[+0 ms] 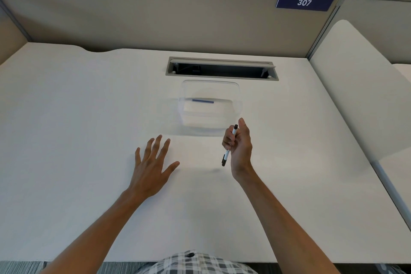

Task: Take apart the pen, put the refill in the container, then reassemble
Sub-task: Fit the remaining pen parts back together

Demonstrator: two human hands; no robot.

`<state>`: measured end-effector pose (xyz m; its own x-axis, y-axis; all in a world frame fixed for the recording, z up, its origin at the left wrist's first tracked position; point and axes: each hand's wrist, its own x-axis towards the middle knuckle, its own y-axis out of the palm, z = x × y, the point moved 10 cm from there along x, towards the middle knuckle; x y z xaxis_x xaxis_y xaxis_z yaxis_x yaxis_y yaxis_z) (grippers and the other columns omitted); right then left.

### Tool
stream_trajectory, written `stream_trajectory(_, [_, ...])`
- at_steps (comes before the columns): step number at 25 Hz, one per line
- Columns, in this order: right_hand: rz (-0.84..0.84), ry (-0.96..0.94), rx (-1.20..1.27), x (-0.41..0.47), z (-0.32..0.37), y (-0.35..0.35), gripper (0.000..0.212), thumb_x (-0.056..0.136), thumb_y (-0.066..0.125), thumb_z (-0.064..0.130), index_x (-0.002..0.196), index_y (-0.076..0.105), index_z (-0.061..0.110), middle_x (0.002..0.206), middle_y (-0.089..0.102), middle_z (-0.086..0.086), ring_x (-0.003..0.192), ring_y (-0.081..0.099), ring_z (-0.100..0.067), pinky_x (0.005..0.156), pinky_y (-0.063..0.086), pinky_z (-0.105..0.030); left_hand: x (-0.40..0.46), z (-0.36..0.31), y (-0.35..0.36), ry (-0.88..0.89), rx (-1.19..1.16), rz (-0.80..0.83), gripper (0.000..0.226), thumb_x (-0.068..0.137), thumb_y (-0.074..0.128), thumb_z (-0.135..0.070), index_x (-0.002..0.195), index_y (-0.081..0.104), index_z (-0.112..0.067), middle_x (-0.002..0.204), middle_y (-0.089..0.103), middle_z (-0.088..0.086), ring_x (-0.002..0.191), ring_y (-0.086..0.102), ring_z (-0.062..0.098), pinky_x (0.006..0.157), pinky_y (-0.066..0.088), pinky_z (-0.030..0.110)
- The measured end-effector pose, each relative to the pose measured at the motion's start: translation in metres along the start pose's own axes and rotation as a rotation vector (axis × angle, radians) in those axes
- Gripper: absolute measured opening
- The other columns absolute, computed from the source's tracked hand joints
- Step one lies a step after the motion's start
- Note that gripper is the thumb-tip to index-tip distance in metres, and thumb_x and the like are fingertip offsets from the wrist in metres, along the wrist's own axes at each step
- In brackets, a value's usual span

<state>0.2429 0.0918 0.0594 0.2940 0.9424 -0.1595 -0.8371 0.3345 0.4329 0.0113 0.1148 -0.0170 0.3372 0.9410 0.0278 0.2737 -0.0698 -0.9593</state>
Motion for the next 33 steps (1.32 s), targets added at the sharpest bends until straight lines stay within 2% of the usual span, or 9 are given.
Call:
stream_trajectory(6, [-0.034, -0.09, -0.154, 0.004, -0.004, 0.0, 0.048, 0.08, 0.047, 0.054, 0.062, 0.019, 0.019, 0.064, 0.015, -0.003, 0.055, 0.012, -0.014, 0.052, 0.011, -0.027, 0.002, 0.007, 0.017, -0.037, 0.004, 0.026, 0.083, 0.088, 0.007, -0.076, 0.155, 0.013, -0.027, 0.165, 0.006, 0.001, 0.152, 0.004, 0.023, 0.118, 0.006, 0.059])
stream_trajectory(9, [-0.043, -0.122, -0.177, 0.006, -0.008, 0.001, 0.04, 0.079, 0.045, 0.051, 0.056, 0.023, 0.026, 0.061, 0.017, 0.001, 0.053, 0.013, -0.012, 0.053, 0.01, -0.027, -0.001, 0.01, 0.025, -0.057, 0.005, 0.041, 0.085, 0.087, 0.004, -0.076, 0.155, 0.013, -0.026, 0.165, 0.006, 0.001, 0.152, 0.003, 0.022, 0.119, 0.005, 0.058])
stream_trajectory(13, [-0.052, -0.151, -0.193, 0.005, -0.014, -0.001, 0.029, 0.074, 0.041, 0.046, 0.053, 0.025, 0.035, 0.055, 0.022, 0.014, 0.053, 0.012, -0.008, 0.057, 0.005, -0.034, -0.002, 0.01, 0.029, -0.059, 0.023, 0.036, 0.082, 0.089, 0.008, -0.073, 0.155, 0.018, -0.025, 0.165, 0.01, 0.002, 0.151, 0.007, 0.022, 0.119, 0.005, 0.058])
stream_trajectory(18, [-0.084, -0.225, -0.259, 0.006, -0.015, -0.001, 0.027, 0.074, 0.038, 0.041, 0.052, 0.023, 0.037, 0.057, 0.017, 0.012, 0.061, 0.008, -0.015, 0.06, 0.003, -0.039, -0.002, 0.01, 0.028, -0.062, 0.025, 0.027, 0.081, 0.089, 0.008, -0.073, 0.155, 0.018, -0.025, 0.164, 0.01, 0.001, 0.151, 0.007, 0.022, 0.12, 0.004, 0.057])
stream_trajectory(21, [-0.111, -0.278, -0.319, 0.006, -0.017, -0.005, 0.029, 0.078, 0.035, 0.038, 0.052, 0.024, 0.037, 0.053, 0.018, 0.013, 0.058, 0.01, -0.013, 0.059, 0.004, -0.04, -0.002, 0.01, 0.027, -0.062, 0.017, 0.017, 0.082, 0.089, 0.007, -0.074, 0.154, 0.019, -0.025, 0.164, 0.011, 0.001, 0.151, 0.008, 0.022, 0.119, 0.004, 0.057])
stream_trajectory(26, [-0.157, -0.302, -0.362, 0.002, -0.018, -0.011, 0.029, 0.079, 0.034, 0.035, 0.053, 0.021, 0.034, 0.052, 0.017, 0.01, 0.055, 0.012, -0.011, 0.057, 0.008, -0.031, -0.002, 0.011, 0.028, -0.067, 0.022, 0.015, 0.078, 0.09, 0.014, -0.07, 0.154, 0.02, -0.026, 0.164, 0.013, 0.001, 0.151, 0.008, 0.021, 0.12, 0.004, 0.057])
stream_trajectory(33, [-0.172, -0.309, -0.341, 0.003, -0.014, -0.013, 0.028, 0.078, 0.035, 0.035, 0.054, 0.019, 0.034, 0.053, 0.016, 0.011, 0.055, 0.011, -0.011, 0.057, 0.008, -0.03, -0.002, 0.011, 0.028, -0.067, 0.015, 0.01, 0.078, 0.09, 0.015, -0.07, 0.154, 0.02, -0.026, 0.164, 0.012, 0.0, 0.151, 0.006, 0.02, 0.12, 0.002, 0.056])
